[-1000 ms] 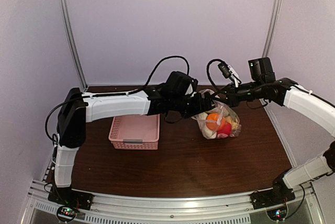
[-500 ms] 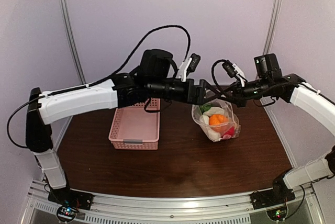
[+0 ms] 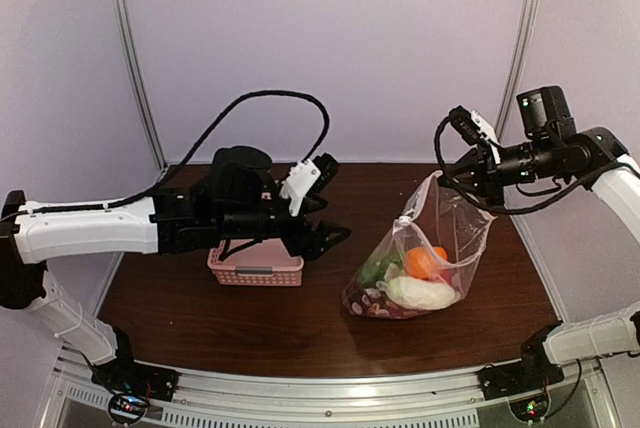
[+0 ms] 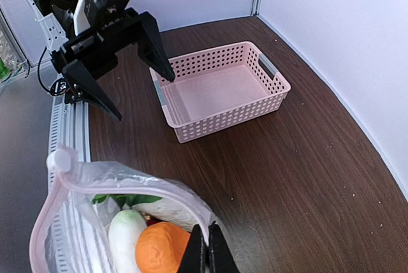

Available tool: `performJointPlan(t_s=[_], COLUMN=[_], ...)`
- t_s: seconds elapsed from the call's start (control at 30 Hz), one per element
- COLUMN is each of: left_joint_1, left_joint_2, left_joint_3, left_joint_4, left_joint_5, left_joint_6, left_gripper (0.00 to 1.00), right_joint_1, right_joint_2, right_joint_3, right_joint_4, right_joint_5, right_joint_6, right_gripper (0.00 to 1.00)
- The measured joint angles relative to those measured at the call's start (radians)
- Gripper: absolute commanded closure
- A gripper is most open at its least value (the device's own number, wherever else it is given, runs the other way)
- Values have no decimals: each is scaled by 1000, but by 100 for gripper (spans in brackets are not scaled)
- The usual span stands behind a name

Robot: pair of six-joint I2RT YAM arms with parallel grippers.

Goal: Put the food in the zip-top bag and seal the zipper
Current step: Move the zipper food storage bag to the center of the board, then pass from the right arm to the left

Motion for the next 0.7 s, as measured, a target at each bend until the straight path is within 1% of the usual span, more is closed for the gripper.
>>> performJointPlan(t_s=[0.03,0.1,0.2,0.3,0.4,0.53,0.7], left_joint_1=[0,0,-3,-23,-69,-128,-133], left_joint_2=[25,68,124,137,137,140,166], left_joint_3=[0,0,0,0,8,12,12], left_joint_4=[5,27,70,103,122,159,247], left_joint_5=[26,82,190,251,271,261,232], left_joint_6=[19,40,59,78,101,104,71], left_gripper=[27,28,27,24,24,26,28], right_joint_1=[0,0,0,0,0,0,0], right_joint_2=[2,16,48,64,67,66,66], right_joint_3=[1,0,0,-10,-26,-55,-77], right_joint_4=[-3,-5,-3,12,35,72,104], right_joint_5=[-3,-6,-15,-19,-23,-29,-33], right_joint_6=[-3,-3,5,21,44,68,90], right_gripper=[100,100,100,100,100,100,100])
